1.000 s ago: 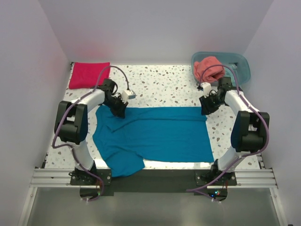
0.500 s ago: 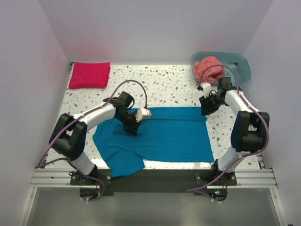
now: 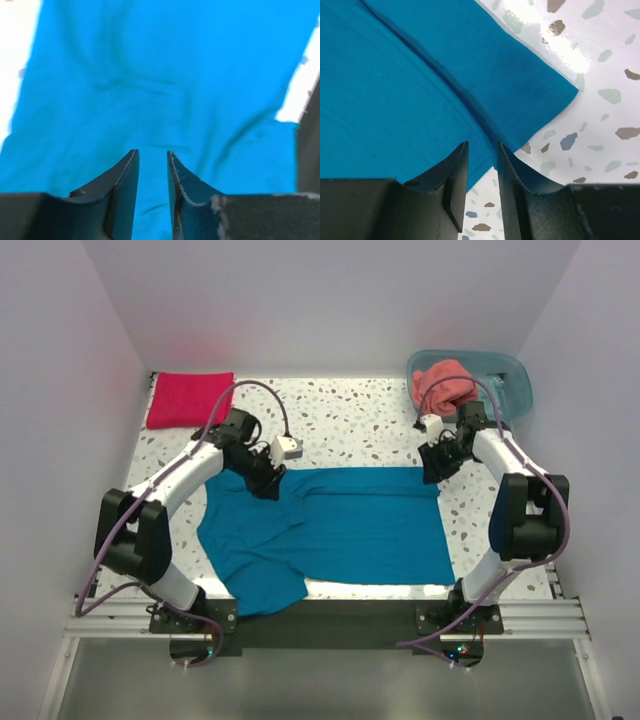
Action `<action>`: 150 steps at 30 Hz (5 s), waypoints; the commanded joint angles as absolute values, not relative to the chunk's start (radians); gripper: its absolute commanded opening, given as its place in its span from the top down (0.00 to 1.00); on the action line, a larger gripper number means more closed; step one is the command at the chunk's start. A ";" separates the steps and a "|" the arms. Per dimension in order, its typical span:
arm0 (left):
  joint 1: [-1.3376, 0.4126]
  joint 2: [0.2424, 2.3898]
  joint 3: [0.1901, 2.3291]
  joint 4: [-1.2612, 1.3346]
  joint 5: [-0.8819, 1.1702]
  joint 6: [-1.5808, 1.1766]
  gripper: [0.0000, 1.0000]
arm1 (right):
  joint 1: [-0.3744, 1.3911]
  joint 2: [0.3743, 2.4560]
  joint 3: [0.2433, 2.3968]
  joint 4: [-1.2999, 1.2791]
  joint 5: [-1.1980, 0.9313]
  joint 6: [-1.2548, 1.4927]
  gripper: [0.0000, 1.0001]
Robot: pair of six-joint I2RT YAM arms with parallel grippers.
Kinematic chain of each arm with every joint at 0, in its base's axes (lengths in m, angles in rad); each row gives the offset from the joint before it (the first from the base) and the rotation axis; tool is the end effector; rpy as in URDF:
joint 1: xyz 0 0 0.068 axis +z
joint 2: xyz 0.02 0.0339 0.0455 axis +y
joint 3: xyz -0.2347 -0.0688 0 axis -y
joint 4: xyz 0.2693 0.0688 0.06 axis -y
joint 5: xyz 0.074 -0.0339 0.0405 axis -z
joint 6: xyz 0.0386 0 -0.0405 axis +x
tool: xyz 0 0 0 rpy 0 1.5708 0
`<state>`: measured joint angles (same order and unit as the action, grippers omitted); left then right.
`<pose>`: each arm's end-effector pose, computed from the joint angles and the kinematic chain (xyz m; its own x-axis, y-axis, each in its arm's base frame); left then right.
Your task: Fold and stack the t-shirts
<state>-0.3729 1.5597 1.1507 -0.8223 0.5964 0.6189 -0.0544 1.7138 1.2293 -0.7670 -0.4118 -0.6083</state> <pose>0.2935 -0.1381 0.1962 -0.4393 0.6873 -0.5785 0.8968 0.3728 -0.2382 0.3543 -0.0038 0.1696 -0.7348 -0.4845 -0.4748 -0.6038 0.7860 0.1325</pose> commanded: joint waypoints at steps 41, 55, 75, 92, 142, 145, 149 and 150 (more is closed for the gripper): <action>-0.514 1.957 1.391 -0.572 0.591 0.486 0.80 | 0.018 1.919 1.399 -0.971 -0.348 -0.703 0.69; -0.557 1.887 1.315 -0.624 0.572 0.583 1.00 | 0.018 1.868 1.319 -1.023 -0.333 -0.817 0.80; -0.535 1.911 1.354 -0.557 0.447 0.446 0.75 | 0.023 1.856 1.450 -0.985 -0.425 -0.635 0.66; -0.461 1.694 1.250 -0.669 0.337 0.488 0.57 | 0.046 1.887 1.414 -0.914 -0.290 -0.604 0.68; -0.100 2.084 1.780 -0.793 0.474 0.578 0.44 | 0.110 2.117 1.855 -0.831 -0.050 -0.554 0.44; -0.100 1.949 1.715 -0.828 0.552 0.642 0.32 | 0.110 1.976 1.772 -0.862 -0.138 -0.587 0.24; -0.101 1.794 1.550 -0.923 0.621 0.745 0.30 | 0.110 1.817 1.576 -0.968 -0.193 -0.714 0.15; -0.100 1.766 1.520 -0.937 0.623 0.764 0.30 | 0.110 1.772 1.540 -1.001 -0.230 -0.748 0.16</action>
